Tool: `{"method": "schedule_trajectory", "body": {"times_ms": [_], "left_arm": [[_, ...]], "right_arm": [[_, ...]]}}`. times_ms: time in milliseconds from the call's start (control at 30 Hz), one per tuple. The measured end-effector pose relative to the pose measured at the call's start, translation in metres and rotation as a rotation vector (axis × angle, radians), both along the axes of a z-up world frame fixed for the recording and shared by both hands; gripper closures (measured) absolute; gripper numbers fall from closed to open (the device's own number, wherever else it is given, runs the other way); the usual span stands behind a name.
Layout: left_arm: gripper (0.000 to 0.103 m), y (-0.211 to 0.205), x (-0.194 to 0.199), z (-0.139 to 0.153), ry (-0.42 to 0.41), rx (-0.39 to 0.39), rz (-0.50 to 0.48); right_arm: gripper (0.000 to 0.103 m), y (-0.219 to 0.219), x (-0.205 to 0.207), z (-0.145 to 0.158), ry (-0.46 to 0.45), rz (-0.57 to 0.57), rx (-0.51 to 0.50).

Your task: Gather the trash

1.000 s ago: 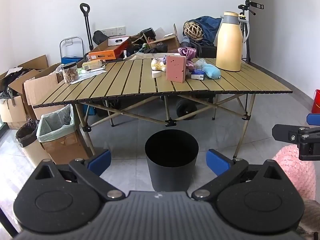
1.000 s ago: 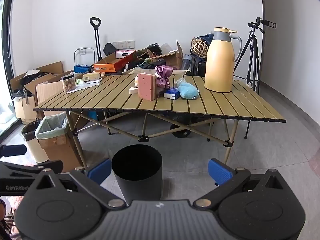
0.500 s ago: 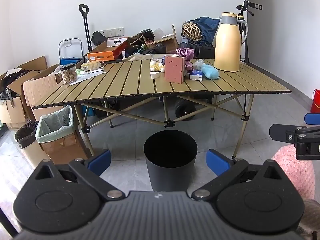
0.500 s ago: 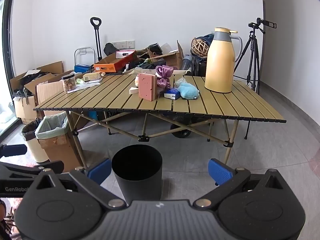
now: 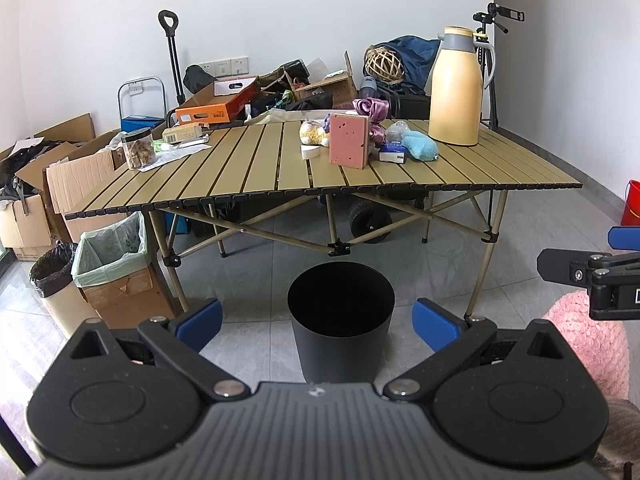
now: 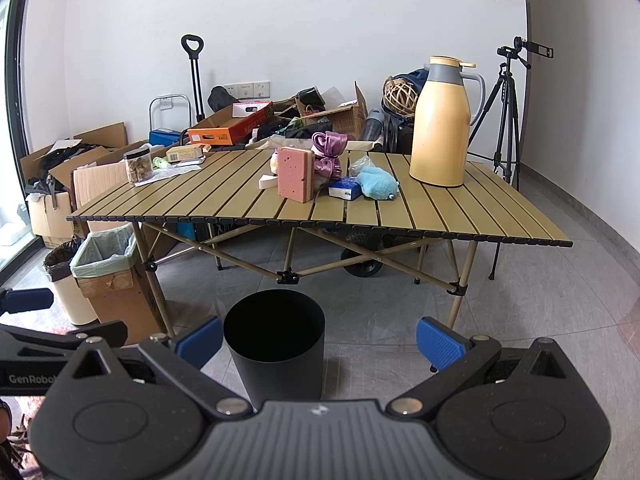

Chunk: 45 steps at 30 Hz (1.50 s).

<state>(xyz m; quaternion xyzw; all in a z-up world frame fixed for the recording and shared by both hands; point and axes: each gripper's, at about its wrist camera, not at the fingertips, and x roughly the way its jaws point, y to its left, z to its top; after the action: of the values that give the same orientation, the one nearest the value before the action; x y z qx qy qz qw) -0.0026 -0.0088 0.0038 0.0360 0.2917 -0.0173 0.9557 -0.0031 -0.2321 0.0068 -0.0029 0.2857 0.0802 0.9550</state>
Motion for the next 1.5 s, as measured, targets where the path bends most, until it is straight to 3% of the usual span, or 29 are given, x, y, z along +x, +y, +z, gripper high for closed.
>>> {"method": "schedule_trajectory", "body": {"times_ms": [1500], "left_arm": [[0.000, 0.004, 0.000, 0.005, -0.010, -0.002, -0.004]], "right_arm": [[0.000, -0.001, 0.007, 0.002, -0.007, 0.002, 0.001]]}}
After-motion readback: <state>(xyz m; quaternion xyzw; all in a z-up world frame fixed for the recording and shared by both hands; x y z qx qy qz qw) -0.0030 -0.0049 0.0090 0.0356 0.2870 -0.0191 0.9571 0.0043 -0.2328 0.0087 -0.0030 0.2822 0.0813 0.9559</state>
